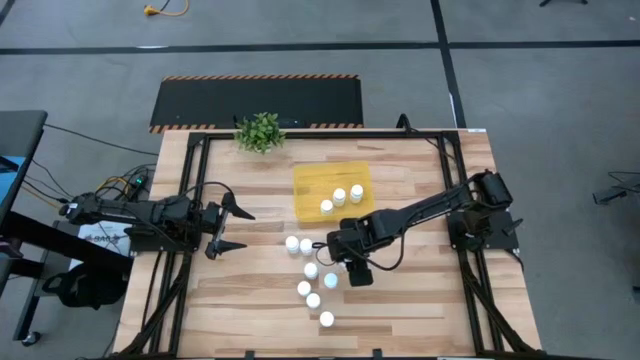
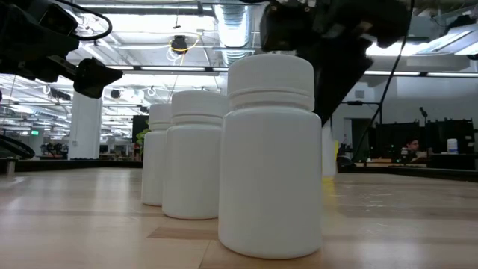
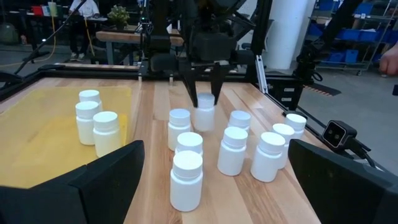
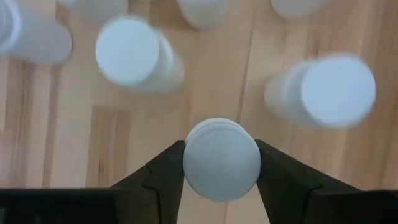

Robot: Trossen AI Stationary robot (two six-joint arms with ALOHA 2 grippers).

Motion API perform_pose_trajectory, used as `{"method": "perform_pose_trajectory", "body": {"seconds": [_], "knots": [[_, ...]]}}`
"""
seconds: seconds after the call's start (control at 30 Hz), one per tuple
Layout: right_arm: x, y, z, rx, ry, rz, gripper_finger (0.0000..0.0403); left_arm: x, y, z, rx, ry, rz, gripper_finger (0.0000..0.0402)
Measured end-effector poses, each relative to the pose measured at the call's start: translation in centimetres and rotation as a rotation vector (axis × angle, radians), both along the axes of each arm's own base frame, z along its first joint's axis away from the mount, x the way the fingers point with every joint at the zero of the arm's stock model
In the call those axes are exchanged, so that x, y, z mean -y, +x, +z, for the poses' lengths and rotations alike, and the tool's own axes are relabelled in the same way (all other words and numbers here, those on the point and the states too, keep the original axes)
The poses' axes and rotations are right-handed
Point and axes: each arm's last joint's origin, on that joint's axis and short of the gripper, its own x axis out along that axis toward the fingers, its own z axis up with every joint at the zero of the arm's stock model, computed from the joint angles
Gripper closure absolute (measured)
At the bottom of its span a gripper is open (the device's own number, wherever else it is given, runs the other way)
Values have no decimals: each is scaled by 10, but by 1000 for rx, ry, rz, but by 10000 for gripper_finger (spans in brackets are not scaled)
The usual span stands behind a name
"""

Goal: Pick and place pill bottles into a basket
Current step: Put the white medicine bottle into the yellow bin

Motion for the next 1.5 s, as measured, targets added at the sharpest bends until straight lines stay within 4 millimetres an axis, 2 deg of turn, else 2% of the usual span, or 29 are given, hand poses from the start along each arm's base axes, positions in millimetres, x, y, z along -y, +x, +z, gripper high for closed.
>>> {"method": "perform_pose_trajectory", "body": {"seconds": [0.13, 0.33, 0.67, 0.93, 1.1, 1.5], "knots": [[6, -8, 16, 6, 3, -11, 239, 0, 0, 0, -2, -8, 1, 15], [25, -20, 41, 27, 5, -52, 240, 0, 0, 0, -1, -6, 2, 15], [71, -32, 69, 86, -68, -122, 242, 0, 0, 0, -2, -8, 4, 15], [110, -28, 93, 144, -143, -140, 233, 0, 0, 0, -2, -8, 4, 15], [126, -29, 93, 135, -167, -139, 241, 0, 0, 0, -1, -1, 4, 15], [140, -15, 62, 27, -181, -104, 236, 0, 0, 0, -1, -4, 4, 15]]}}
